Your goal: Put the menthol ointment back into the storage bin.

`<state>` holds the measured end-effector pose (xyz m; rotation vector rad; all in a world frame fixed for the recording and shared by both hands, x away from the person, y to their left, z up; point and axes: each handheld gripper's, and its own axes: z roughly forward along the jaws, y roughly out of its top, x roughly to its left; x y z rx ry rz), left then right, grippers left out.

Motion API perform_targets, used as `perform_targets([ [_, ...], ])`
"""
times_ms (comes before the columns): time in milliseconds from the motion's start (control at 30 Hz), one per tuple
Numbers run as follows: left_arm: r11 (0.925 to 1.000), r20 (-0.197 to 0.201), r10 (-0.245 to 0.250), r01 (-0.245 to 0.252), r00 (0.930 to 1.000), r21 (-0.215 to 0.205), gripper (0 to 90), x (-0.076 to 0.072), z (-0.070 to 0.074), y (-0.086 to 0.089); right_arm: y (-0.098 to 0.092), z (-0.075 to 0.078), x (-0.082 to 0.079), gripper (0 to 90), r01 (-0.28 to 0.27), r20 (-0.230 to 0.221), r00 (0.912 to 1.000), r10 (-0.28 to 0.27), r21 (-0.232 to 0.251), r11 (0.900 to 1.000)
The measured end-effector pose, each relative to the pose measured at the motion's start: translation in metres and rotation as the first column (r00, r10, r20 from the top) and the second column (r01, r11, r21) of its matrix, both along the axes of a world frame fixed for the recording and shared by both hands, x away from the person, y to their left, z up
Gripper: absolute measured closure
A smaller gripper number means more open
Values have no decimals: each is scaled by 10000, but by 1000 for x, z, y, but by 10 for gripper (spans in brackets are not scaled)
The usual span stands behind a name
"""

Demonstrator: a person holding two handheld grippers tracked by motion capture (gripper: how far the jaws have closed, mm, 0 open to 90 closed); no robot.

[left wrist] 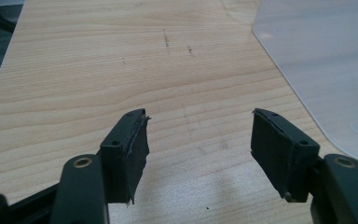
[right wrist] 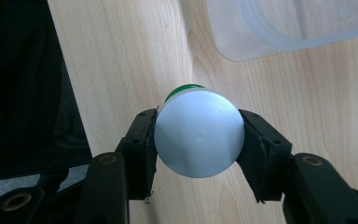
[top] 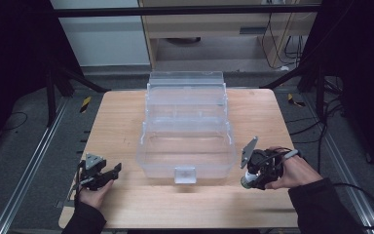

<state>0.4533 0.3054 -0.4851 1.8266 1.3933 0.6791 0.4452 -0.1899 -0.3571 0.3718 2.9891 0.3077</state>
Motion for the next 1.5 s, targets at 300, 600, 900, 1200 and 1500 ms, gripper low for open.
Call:
perform_targets([
  [300,10000,21,-41,41,10000,6,360,0,1,-1,4,13,2,503,-11,148,9999,10,61,10000],
  [600,10000,-14,-55,55,10000,4,361,0,0,-1,10,23,6,504,-49,310,9995,45,132,9999],
  [900,10000,-48,-67,67,10000,5,361,0,-1,0,16,33,13,504,-112,377,9992,103,228,9997],
  [1200,10000,-52,-70,70,10000,-4,361,0,-1,0,23,42,22,504,-126,501,9987,106,390,9992],
  [1500,10000,-65,-61,61,10000,6,361,0,-1,0,29,46,33,503,-23,465,9989,-3,560,9984],
])
